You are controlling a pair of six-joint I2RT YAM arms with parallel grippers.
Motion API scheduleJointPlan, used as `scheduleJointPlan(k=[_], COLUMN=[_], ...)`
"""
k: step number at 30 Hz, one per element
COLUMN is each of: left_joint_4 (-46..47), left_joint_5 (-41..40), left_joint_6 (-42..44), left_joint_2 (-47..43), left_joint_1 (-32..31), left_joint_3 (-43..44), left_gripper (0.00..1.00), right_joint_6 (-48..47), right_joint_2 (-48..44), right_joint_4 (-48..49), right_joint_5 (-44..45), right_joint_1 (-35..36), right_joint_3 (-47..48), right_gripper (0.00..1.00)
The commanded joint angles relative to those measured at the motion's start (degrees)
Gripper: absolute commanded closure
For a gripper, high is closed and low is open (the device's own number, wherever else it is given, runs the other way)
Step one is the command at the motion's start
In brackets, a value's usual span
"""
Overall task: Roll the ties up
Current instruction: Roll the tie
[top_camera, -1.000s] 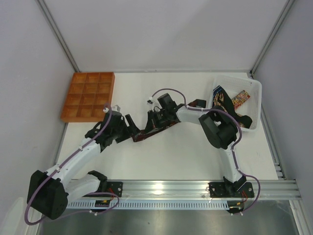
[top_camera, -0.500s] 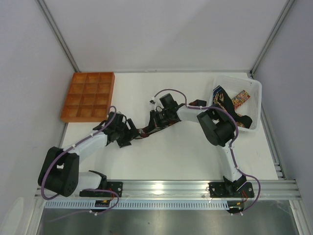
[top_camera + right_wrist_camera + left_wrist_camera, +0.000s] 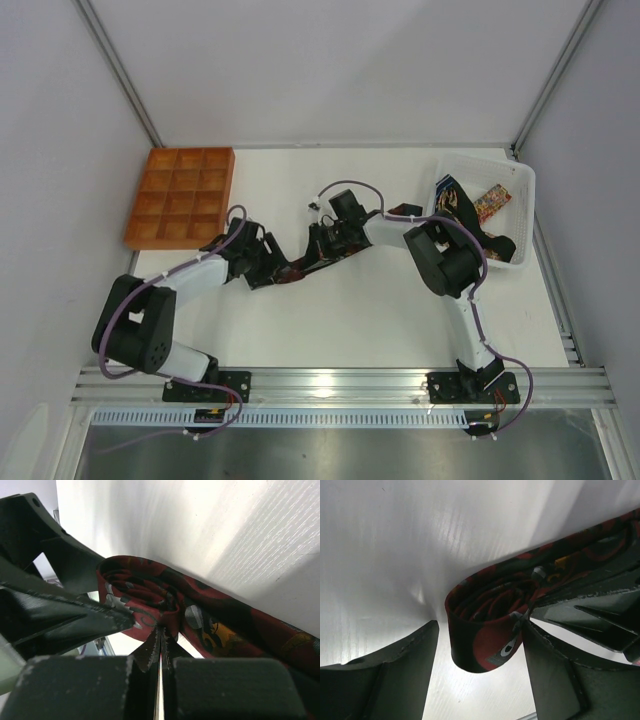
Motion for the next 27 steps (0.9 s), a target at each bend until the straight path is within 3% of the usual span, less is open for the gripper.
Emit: scheduleJointPlan(k=[1, 7, 10, 11, 14, 27], left_joint_4=[2.0, 3.4, 1.8, 1.0, -1.8, -15.6], left_joint_5=[-1.1, -1.1, -1.9, -3.2, -4.5, -10.8], left_joint_6=[-1.0, 0.2, 1.5, 2.2, 3.1, 6.5], left_joint_2=[2.2, 3.4, 3.4, 3.2, 1.1, -13.9], left_joint_1=[0.5, 0.4, 0.4, 0.4, 0.4, 0.3], left_joint_3=[2.2, 3.0, 3.6, 3.7, 3.3, -1.1], left_gripper=[0.28, 0.50, 0.72, 0.85, 1.00, 1.00], right_joint_6=[-1.1, -0.5, -0.1, -0.1, -0.4, 0.3], right_joint_2=[1.1, 1.6, 1.1, 0.9, -1.3, -1.1], right_joint_4=[0.9, 1.2, 1.5, 1.5, 0.8, 0.2], right_joint_5=[-0.4, -0.9, -0.8, -0.3, 1.2, 11.3], right_joint_1=[-0.2, -0.2, -0.2, -0.1, 0.0, 3.5], right_joint_3=[2.5, 2.9, 2.8, 2.6, 1.9, 2.4], right_gripper=[1.00, 1.00, 1.00, 1.00, 1.00, 1.00])
